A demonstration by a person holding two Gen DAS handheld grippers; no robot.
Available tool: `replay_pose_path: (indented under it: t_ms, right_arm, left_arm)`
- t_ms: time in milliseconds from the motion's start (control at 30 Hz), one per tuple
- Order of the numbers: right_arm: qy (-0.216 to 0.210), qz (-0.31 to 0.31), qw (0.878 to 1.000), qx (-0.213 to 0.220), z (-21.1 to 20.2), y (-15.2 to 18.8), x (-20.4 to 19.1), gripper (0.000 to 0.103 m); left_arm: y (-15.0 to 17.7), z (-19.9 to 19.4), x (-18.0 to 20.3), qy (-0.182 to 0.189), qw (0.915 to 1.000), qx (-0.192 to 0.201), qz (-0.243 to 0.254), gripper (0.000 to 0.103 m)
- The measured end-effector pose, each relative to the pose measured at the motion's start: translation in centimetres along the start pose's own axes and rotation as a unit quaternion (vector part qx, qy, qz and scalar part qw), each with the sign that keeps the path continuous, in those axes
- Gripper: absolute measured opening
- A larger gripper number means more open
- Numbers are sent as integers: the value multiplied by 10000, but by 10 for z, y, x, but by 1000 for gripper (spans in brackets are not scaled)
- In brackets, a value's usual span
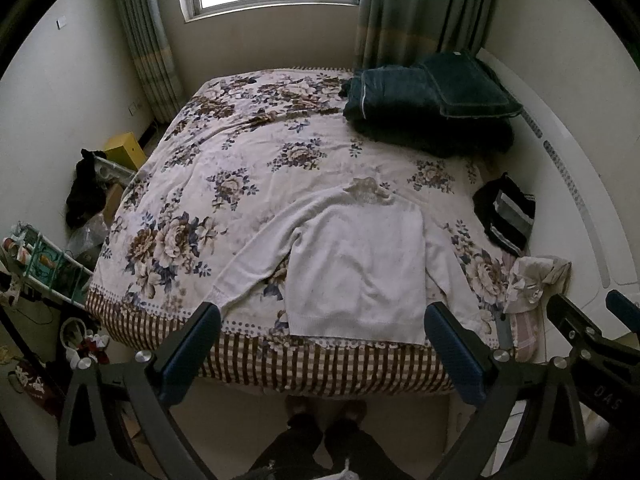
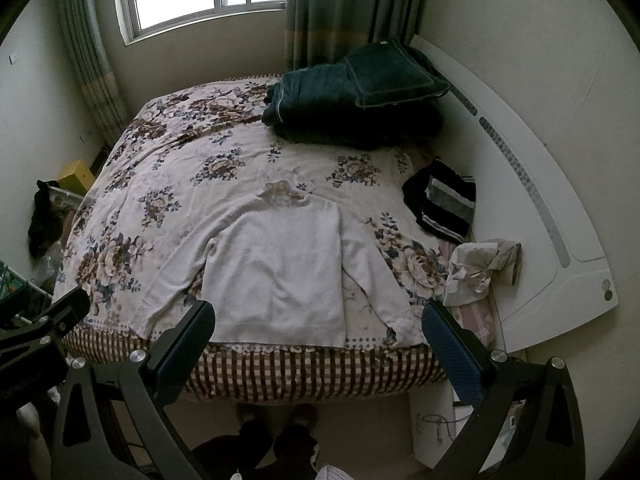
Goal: Fold small clothes
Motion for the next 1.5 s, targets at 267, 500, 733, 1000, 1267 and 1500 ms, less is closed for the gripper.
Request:
replay_pose_path:
  t_ms: [267, 500, 733, 1000, 1267, 1500]
  right_arm:
    - [-2, 0, 10000, 4, 0, 0, 0, 103]
    - [-2, -2, 10000, 21, -2, 0, -1, 103]
    - [-9, 6, 10000, 25, -2, 0, 1, 103]
    - [-21, 9, 10000, 33, -7, -1, -1, 103]
    - [-125, 240, 9996, -37, -14, -25, -15, 103]
    - [-323, 1308, 9905, -285, 64, -16, 18, 103]
  left_arm:
    - [0, 0, 0, 7, 10000, 17, -1, 103]
    - [0, 0, 0, 4, 10000, 28, -5, 103]
    - [0, 0, 0, 15, 10000, 38, -7, 103]
    - [-1, 0, 0, 13, 10000, 48, 0, 103]
    - [-45, 5, 0, -127, 9996, 267, 40, 103]
    - [-98, 63, -6, -405, 9946, 891, 334, 103]
Point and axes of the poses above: each gripper's, at about its wrist camera, not at the fingertips, and z roughly the way its jaws point, x to its right, y to its underside, the point moved 5 cm from there along z, roughly the way its jaws point, and after that the axes turned 5 degrees about z, right-handed, at the moved point
